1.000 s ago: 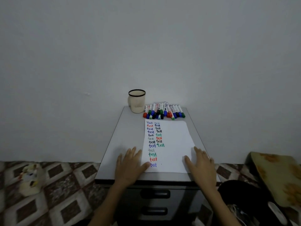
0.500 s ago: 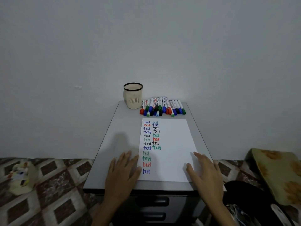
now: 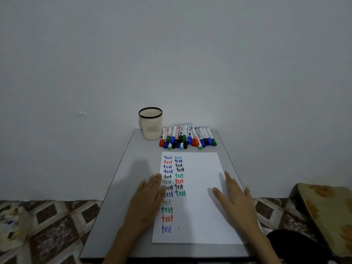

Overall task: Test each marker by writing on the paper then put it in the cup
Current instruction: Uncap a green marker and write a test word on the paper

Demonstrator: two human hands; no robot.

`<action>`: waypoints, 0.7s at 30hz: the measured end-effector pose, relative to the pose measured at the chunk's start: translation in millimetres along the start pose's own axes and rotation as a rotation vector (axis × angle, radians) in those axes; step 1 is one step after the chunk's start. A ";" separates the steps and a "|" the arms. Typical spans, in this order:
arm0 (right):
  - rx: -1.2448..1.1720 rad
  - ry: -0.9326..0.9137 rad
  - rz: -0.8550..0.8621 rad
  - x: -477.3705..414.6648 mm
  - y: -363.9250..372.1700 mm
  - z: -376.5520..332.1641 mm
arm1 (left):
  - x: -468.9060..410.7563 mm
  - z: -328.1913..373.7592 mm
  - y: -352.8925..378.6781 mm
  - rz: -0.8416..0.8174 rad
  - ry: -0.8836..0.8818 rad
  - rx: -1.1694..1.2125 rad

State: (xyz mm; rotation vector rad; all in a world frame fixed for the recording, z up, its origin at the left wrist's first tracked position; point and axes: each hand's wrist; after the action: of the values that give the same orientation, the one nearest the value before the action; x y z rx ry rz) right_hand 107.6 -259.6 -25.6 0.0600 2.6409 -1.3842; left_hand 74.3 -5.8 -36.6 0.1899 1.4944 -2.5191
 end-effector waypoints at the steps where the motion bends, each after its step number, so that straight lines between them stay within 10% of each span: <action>1: -0.017 0.004 -0.003 -0.6 -0.3 0.3 | 0.6 2.0 -2.0 0.006 -0.007 0.019; 12: -0.160 0.034 0.092 -14.9 -7.1 -3.9 | 3.6 10.6 -8.7 0.033 -0.077 0.065; 21: 0.273 -0.117 -0.024 -158.1 -1.0 -22.7 | 0.0 -1.1 -1.0 0.057 -0.038 0.006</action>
State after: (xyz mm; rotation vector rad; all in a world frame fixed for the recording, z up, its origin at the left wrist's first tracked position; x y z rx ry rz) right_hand 260.7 -235.6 13.0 -0.0199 2.3511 -1.6926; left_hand 74.0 -4.4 -36.3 0.1822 1.4471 -2.4692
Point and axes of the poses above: each hand's wrist, its own x-axis away from the middle knuckle, its own y-axis out of the palm, z = x × y, and after that the axes turned 3 degrees about z, right-handed
